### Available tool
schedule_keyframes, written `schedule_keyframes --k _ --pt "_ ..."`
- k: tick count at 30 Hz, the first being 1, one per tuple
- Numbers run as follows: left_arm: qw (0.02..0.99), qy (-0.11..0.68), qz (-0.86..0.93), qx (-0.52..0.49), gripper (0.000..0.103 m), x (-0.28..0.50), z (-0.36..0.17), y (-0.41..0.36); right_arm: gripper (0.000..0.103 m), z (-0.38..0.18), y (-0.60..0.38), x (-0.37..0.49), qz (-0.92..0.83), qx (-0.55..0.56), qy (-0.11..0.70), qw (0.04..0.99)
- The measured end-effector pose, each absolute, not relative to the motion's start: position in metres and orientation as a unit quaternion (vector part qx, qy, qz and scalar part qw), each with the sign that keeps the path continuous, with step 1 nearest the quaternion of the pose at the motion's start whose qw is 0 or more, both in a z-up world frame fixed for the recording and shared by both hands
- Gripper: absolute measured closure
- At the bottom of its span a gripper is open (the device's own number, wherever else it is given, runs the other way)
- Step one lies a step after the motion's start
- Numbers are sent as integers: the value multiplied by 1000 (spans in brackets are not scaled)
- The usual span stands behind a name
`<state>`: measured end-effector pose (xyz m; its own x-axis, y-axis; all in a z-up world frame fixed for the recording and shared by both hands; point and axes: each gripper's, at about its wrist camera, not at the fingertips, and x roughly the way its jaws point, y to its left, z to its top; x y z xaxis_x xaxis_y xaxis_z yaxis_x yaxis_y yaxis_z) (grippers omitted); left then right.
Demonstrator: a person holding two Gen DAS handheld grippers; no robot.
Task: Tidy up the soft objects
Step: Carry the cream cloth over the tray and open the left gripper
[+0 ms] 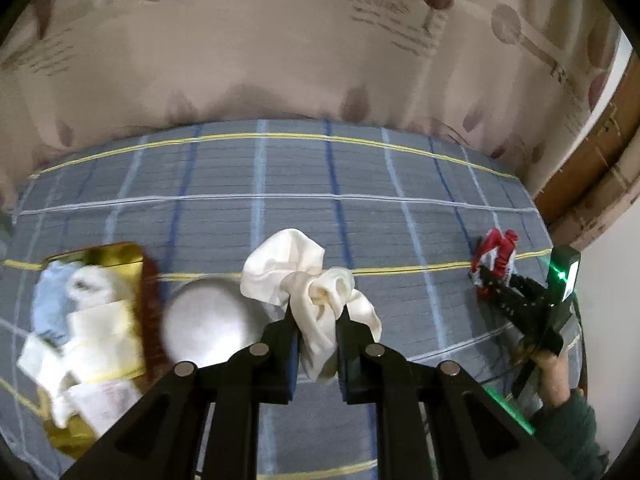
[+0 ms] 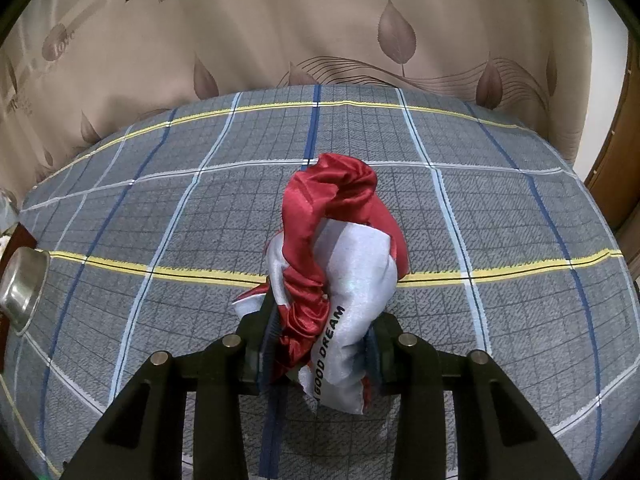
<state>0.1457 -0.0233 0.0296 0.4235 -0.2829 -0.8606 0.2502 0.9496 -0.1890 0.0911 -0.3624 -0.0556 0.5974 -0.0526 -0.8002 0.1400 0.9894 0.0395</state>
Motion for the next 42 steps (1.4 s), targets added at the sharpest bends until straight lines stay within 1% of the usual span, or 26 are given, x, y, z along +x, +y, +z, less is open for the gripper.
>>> schedule_keyframes --k 4,10,17,19,35,36,38,40,42 --pt "856 501 -127 5 88 136 44 12 69 -56 -361 91 -57 45 446 892" --pt "865 496 -78 11 88 132 50 69 69 -56 -362 91 -58 44 446 892" --pt "864 502 -13 31 88 138 35 120 69 -55 -362 91 -58 45 446 892" --pt "860 510 -4 21 88 142 27 133 69 -55 -362 91 -58 45 446 892" --pt "844 535 19 -18 88 168 -10 164 69 -55 -361 91 -58 44 446 892" --pt "842 538 22 -21 85 169 -13 166 69 -55 -362 91 -58 45 446 892" --pt "837 546 30 -26 85 170 -18 171 69 -55 -362 91 -58 45 446 892" --pt "831 555 29 -33 82 171 -22 173 69 -55 -362 91 -58 44 446 892" --pt "827 559 41 -34 74 170 -22 177 69 -55 -361 91 -58 45 446 892"
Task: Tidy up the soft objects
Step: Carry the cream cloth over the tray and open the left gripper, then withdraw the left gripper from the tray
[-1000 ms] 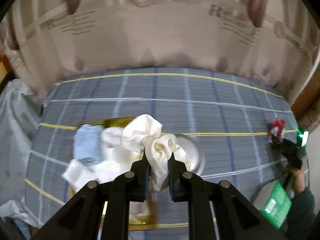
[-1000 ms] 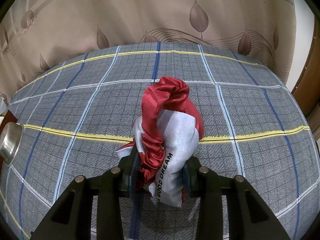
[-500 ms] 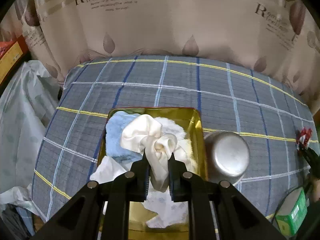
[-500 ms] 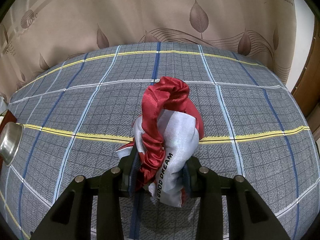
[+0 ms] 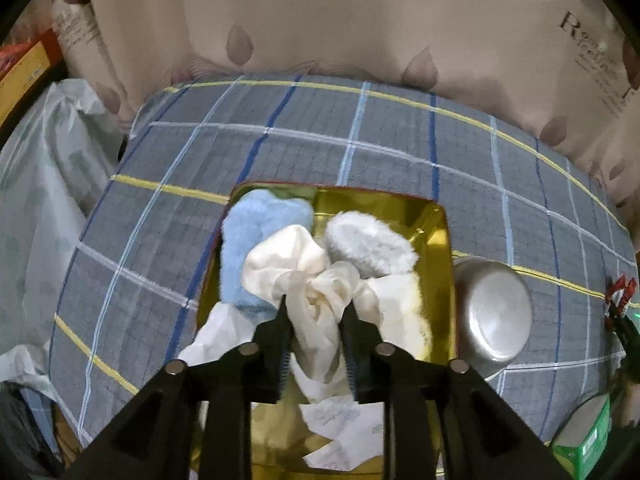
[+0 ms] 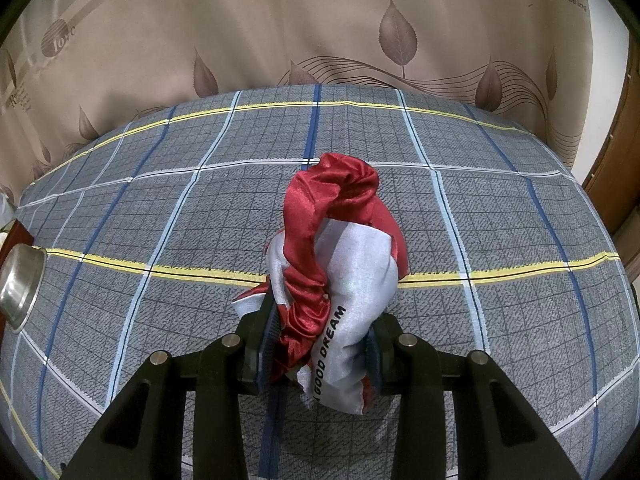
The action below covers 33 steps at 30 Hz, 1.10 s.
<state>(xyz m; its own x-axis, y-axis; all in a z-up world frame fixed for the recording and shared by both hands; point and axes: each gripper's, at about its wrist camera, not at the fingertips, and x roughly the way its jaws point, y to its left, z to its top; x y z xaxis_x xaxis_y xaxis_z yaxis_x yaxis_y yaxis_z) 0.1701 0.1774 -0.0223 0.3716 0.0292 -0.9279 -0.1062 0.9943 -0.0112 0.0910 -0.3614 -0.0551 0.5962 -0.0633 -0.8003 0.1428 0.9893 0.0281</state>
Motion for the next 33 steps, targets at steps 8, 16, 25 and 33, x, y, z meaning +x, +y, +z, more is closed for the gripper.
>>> schedule_keyframes --k 8,16,25,33 --pt "830 556 35 -17 58 159 -6 181 69 -55 -361 91 -58 44 446 892" --pt "844 534 37 -1 58 137 18 182 69 -55 -361 91 -58 44 446 892" --pt "875 473 95 40 58 86 40 197 69 -55 -362 91 -57 46 446 892" --pt "873 474 112 17 58 53 27 224 68 -51 -364 99 -59 51 471 879"
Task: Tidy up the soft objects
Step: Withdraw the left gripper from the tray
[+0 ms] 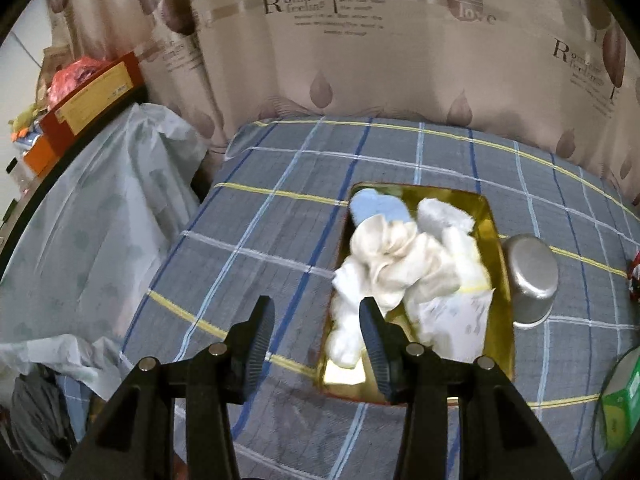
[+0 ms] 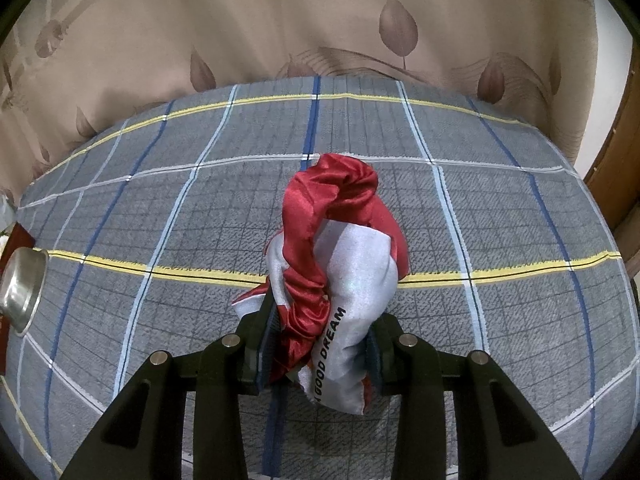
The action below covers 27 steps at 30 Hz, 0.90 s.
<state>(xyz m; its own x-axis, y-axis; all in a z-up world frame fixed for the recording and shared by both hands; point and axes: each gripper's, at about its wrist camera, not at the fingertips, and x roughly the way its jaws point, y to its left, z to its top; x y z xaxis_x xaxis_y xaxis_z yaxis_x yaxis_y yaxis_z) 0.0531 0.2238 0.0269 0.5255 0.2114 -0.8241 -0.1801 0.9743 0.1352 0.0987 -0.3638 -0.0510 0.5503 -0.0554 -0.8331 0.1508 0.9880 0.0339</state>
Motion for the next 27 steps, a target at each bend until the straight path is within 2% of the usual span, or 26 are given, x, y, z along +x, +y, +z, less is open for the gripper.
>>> schedule_keyframes --k 4,8,12,27 --pt "876 466 117 31 58 43 22 223 68 -50 -361 104 -71 51 483 872" --pt "879 459 123 31 58 38 16 223 78 -48 -356 106 -79 49 491 866" --pt "882 453 125 24 58 35 13 223 81 -42 -347 105 -78 45 491 866" --pt "879 456 136 -30 58 28 -2 245 81 27 -267 93 15 31 456 889"
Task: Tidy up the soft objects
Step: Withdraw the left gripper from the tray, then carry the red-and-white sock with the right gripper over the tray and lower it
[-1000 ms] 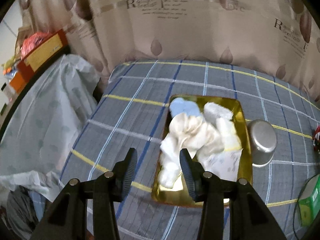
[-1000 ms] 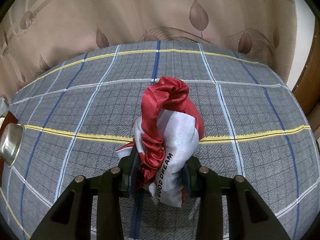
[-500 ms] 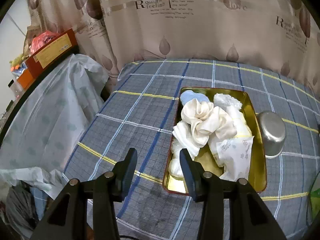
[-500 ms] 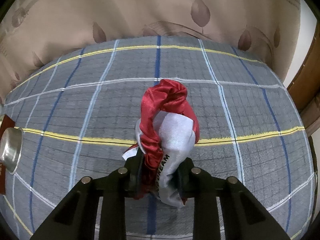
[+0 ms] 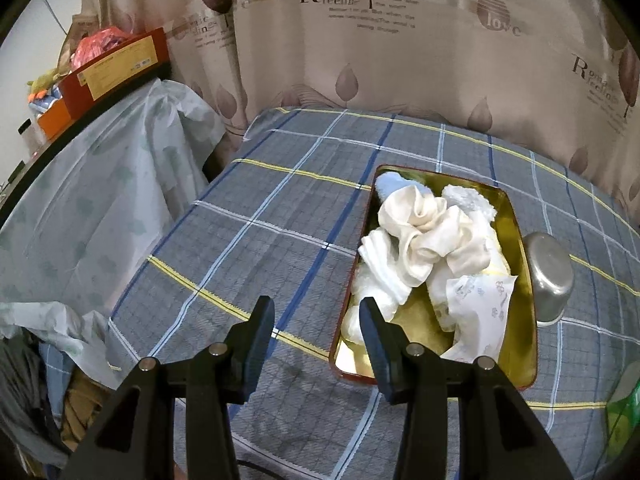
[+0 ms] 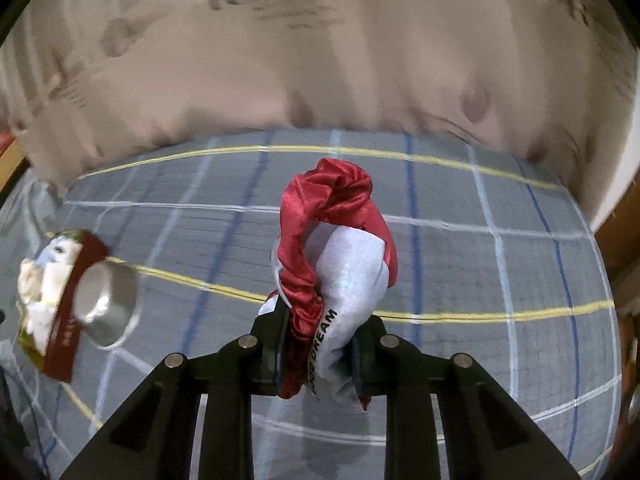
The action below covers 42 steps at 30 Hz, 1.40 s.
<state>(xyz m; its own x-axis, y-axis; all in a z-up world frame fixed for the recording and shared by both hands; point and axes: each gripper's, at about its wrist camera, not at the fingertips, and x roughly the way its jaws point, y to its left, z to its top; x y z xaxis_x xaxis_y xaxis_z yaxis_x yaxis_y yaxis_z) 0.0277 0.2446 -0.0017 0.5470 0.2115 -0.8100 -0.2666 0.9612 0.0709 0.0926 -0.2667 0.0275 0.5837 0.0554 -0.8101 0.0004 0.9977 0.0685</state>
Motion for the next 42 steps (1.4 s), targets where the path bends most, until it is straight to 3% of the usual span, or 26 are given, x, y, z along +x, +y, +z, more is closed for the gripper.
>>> schedule_keyframes --k 12,24,42 --pt "877 455 147 -46 58 24 -1 261 81 49 -130 80 137 -21 453 881" --pt "875 452 169 -50 58 20 -2 272 81 23 17 69 265 -55 471 840" --pt "872 454 172 -57 58 19 -5 278 81 -24 114 69 314 -80 503 801"
